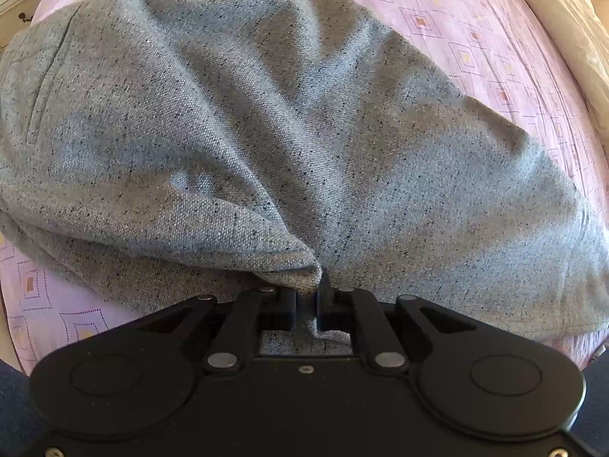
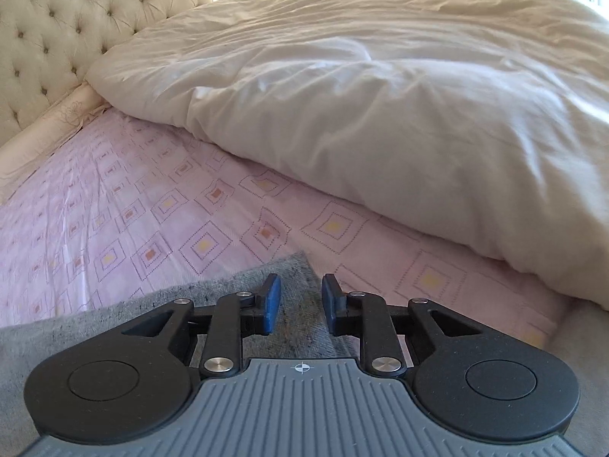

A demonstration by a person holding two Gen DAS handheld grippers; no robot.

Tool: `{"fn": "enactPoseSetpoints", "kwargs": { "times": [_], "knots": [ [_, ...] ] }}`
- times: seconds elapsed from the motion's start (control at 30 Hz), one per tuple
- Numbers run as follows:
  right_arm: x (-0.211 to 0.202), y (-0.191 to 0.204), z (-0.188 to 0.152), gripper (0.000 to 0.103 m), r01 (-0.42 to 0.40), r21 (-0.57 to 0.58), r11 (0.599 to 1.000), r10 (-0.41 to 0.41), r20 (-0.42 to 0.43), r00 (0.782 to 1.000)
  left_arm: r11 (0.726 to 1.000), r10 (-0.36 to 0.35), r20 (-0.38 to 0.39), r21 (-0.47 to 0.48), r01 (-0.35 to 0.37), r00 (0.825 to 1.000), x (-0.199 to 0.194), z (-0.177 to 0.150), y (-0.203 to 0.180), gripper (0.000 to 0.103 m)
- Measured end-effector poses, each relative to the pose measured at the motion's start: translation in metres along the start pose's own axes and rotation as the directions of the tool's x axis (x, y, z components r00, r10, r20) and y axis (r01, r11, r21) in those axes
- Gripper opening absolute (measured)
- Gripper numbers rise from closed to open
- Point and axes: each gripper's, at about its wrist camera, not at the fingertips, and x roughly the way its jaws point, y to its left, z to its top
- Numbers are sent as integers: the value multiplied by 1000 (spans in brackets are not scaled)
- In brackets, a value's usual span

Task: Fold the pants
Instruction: 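Carry the cuff toward the waistband with the right tool and lay it down, then open the right tool and release the cuff while the left tool releases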

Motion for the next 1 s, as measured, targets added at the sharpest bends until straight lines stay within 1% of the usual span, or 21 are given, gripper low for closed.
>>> {"fn": "enactPoseSetpoints", "kwargs": {
  "times": [0.07, 0.1, 0.13, 0.17, 0.2, 0.27, 0.3, 0.33, 0.4, 0.43, 0.47, 0.5, 0.53, 0.67, 0.73, 0.77, 0.87, 0.97, 1.0],
  "knots": [
    [4, 1, -2, 24, -14, 20, 1000, 15, -17, 1000, 1000, 2, -2, 1, -2, 1000, -2, -1, 2, 14],
    [1, 3, -4, 23, -9, 20, 1000, 9, -22, 1000, 1000, 5, -2, 4, -5, 1000, -2, -1, 0, 14],
    [-1, 5, -6, 16, -5, 14, 1000, 5, -25, 1000, 1000, 6, -1, 8, -6, 1000, -8, -4, 4, 14],
    [-4, 10, -7, 4, -11, -11, 1000, 11, -24, 1000, 1000, 6, 0, 12, -6, 1000, -6, -3, 16, 14],
    [-8, 17, -8, 4, -3, -56, 998, 2, -12, 1000, 1000, 6, 2, 14, -6, 1000, -6, -4, 16, 14],
    [-16, 31, -8, 4, 72, -154, 985, -66, 44, 997, 1000, -2, 13, 13, 2, 1000, -5, -5, 20, 14],
    [-21, 32, -7, 3, 99, -177, 979, -87, 77, 993, 1000, -5, 18, 18, 5, 1000, -3, -6, 20, 13],
    [-21, 31, -5, 4, 110, -173, 979, -95, 89, 991, 1000, -9, 24, 24, 8, 1000, -4, -8, 20, 13],
    [-12, 28, -6, 4, 104, -147, 984, -101, 32, 994, 999, -9, 26, 34, 8, 1000, -4, -10, 20, 15],
    [-5, 30, -7, 4, 115, -170, 979, -117, -1, 993, 1000, -4, 18, 28, 3, 1000, -3, -10, 21, 16],
    [-2, 34, -10, 4, 126, -205, 971, -132, -17, 991, 1000, 1, 7, 17, -1, 1000, -1, -9, 22, 19],
    [-4, 37, -11, 6, 139, -224, 965, -144, -3, 990, 1000, 1, -7, 6, -1, 1000, -1, -8, 23, 20],
    [-7, 38, -10, 6, 143, -217, 966, -146, 5, 989, 1000, -1, -21, 2, 1, 1000, -1, -7, 24, 20],
    [-25, 37, 3, 6, 104, -129, 986, -103, 14, 995, 999, 11, -88, 32, -8, 996, -2, -13, 25, 21],
    [-35, 43, 11, 7, 94, -130, 987, -91, 27, 995, 1000, -9, -129, 17, 11, 992, -1, -18, 31, 21],
    [-41, 48, 15, 7, 86, -138, 987, -82, 34, 996, 1000, -21, -135, 10, 22, 991, -3, -20, 35, 21],
    [-54, 65, 28, 7, 51, -170, 984, -42, 57, 997, 999, -28, -133, 35, 32, 991, -15, -25, 37, 21],
    [-65, 92, 41, 7, 2, -219, 976, 14, 72, 997, 990, -21, -118, 138, 37, 993, -36, -31, 29, 20],
    [-69, 102, 44, 7, -17, -235, 972, 36, 76, 996, 984, -18, -91, 173, 34, 996, -45, -32, 28, 20]
  ]
}}
